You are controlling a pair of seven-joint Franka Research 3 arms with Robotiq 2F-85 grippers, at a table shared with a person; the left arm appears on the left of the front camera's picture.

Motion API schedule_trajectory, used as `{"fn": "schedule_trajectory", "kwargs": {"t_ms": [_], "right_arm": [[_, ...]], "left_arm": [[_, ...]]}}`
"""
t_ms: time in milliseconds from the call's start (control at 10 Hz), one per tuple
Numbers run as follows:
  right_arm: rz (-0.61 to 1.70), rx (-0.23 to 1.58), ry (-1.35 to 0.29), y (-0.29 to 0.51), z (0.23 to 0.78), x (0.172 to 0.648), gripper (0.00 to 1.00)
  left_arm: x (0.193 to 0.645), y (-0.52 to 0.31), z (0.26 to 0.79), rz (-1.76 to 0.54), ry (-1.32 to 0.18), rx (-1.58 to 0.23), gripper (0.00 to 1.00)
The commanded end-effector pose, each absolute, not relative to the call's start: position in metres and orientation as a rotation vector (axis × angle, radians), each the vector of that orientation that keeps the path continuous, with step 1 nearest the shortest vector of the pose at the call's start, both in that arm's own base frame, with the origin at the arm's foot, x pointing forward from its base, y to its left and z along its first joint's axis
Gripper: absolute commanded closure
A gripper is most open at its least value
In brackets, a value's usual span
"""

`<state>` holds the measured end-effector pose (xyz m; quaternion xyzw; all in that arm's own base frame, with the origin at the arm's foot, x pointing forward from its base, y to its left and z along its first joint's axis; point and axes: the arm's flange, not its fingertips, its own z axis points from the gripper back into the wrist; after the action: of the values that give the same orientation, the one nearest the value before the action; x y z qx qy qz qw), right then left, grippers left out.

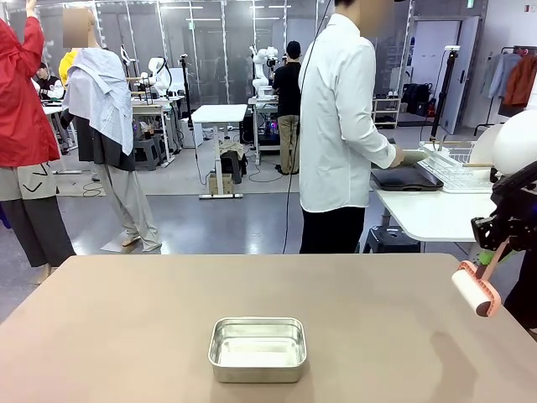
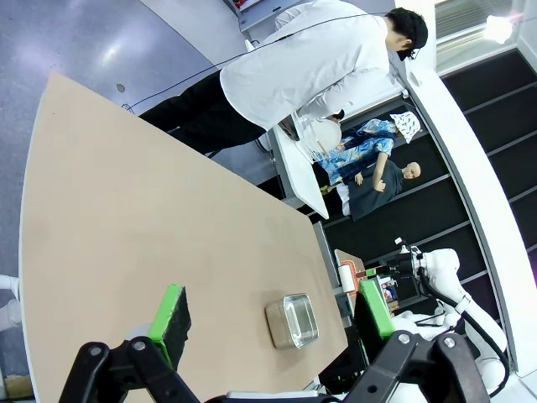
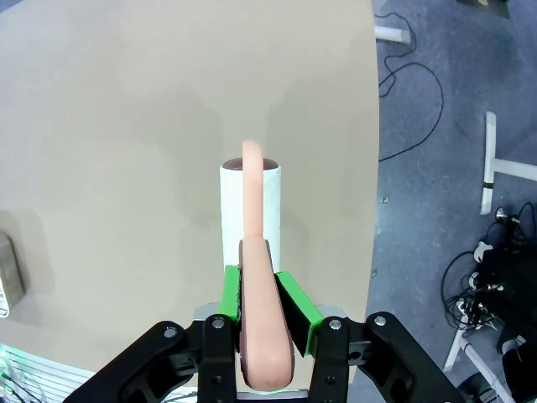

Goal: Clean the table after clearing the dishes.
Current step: Place the Lint Roller back on top of the Airtight Container.

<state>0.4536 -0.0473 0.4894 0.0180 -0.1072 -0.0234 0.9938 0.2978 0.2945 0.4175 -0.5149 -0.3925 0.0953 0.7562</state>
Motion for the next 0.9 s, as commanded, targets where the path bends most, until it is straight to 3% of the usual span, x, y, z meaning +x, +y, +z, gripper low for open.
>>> {"fn": "schedule_trajectory", "kwargs": {"t_ms": [0, 300, 600, 800], "right_arm": [[0.074, -0.046, -0.288, -0.017, 0.509, 0.450, 0.77], [0.333, -0.141, -0.341, 0.062, 0.548, 0.449, 0.77], [0.596, -0.218, -0.339, 0.164, 0.544, 0.442, 0.77], [0.833, -0.145, -0.376, 0.241, 0.549, 0.421, 0.77]], "left_arm": [[0.294, 0.294, 0.418, 0.198, -0.881, -1.134, 0.00], [0.294, 0.294, 0.418, 0.198, -0.881, -1.134, 0.00], [0.294, 0.294, 0.418, 0.198, -0.881, -1.134, 0.00], [0.294, 0.294, 0.418, 0.198, -0.881, -1.134, 0.00]]}}
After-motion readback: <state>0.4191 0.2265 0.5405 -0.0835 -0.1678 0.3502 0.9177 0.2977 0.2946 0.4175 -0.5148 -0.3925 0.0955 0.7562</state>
